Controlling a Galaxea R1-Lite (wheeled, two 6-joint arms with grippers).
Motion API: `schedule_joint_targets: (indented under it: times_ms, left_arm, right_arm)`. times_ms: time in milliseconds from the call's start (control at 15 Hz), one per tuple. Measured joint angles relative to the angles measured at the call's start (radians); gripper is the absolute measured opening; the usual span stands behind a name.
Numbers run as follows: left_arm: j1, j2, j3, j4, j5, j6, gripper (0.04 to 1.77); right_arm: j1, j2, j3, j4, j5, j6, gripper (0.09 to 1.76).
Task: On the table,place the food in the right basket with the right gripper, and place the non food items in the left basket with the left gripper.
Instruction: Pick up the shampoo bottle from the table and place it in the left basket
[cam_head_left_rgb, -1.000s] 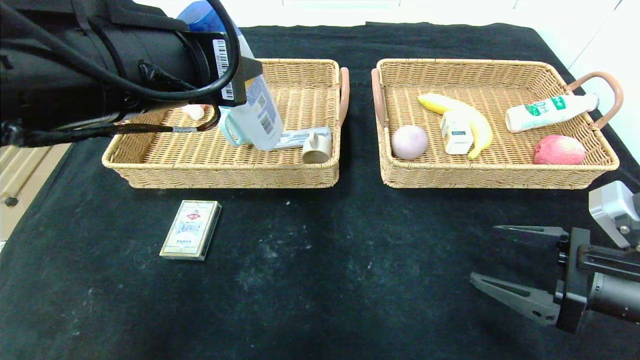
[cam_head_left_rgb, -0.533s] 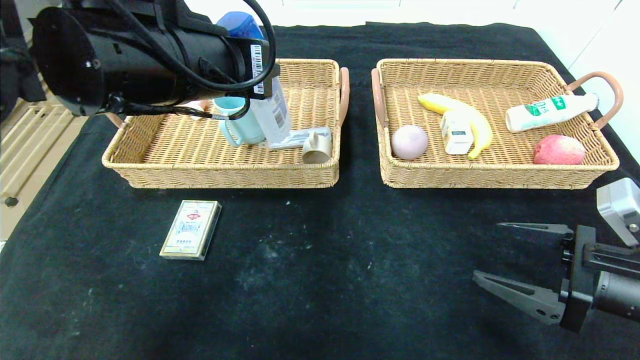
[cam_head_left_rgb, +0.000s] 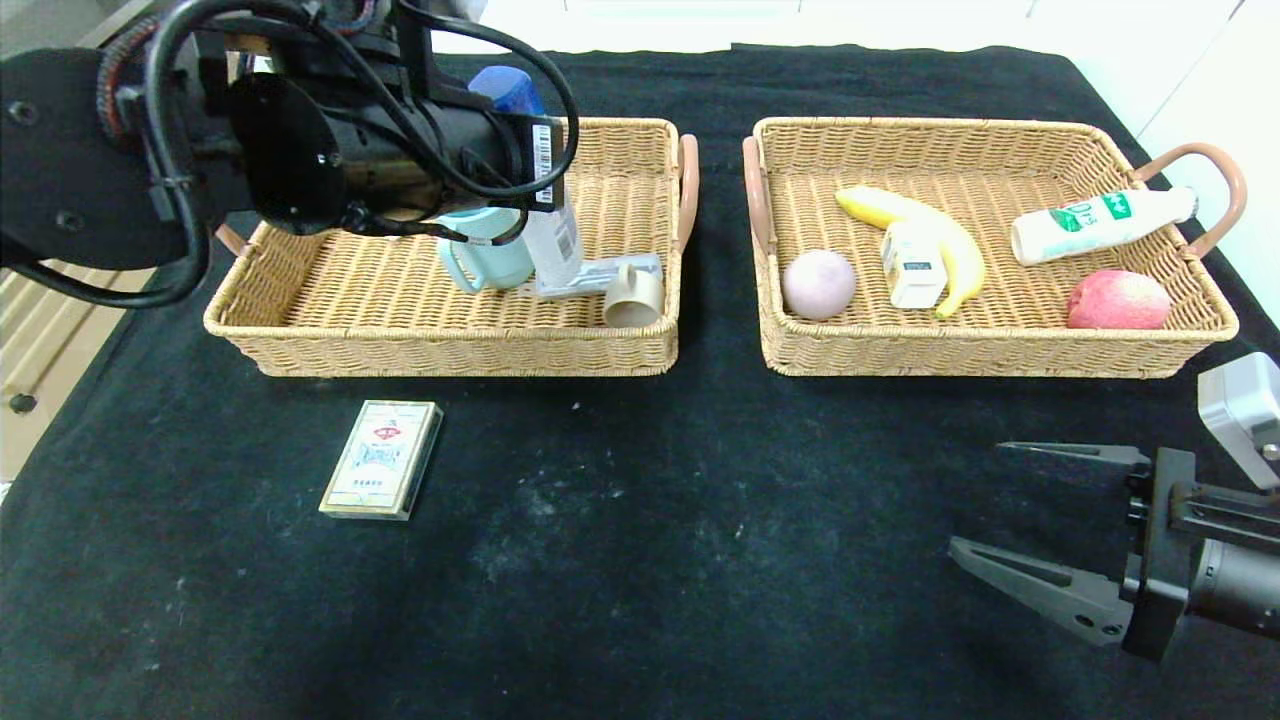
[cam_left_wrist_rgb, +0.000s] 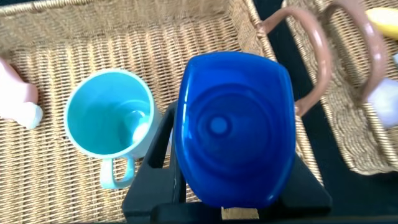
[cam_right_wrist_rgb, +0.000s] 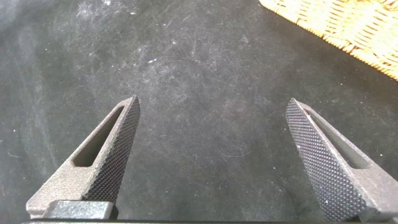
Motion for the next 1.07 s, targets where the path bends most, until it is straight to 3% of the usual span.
schedule_joint_targets:
  times_ms: [400, 733, 1067]
  left_arm:
    - [0.003, 0.04, -0.006, -0.001, 0.001, -0.001, 0.63]
    - [0.001, 0.041, -0.003, -0.003, 0.003, -0.004, 1.12]
    - [-0.018, 0.022, 0.016, 0.009, 0.016, -0.005, 1.4]
  right_arm:
    - [-0.013, 0.0, -0.001, -0.003, 0.0, 0.001, 1.71]
    - [-0.013, 0.0, -0.001, -0.003, 0.0, 0.001, 1.71]
    - [-0.013, 0.0, -0.001, -0.003, 0.001, 0.001, 1.71]
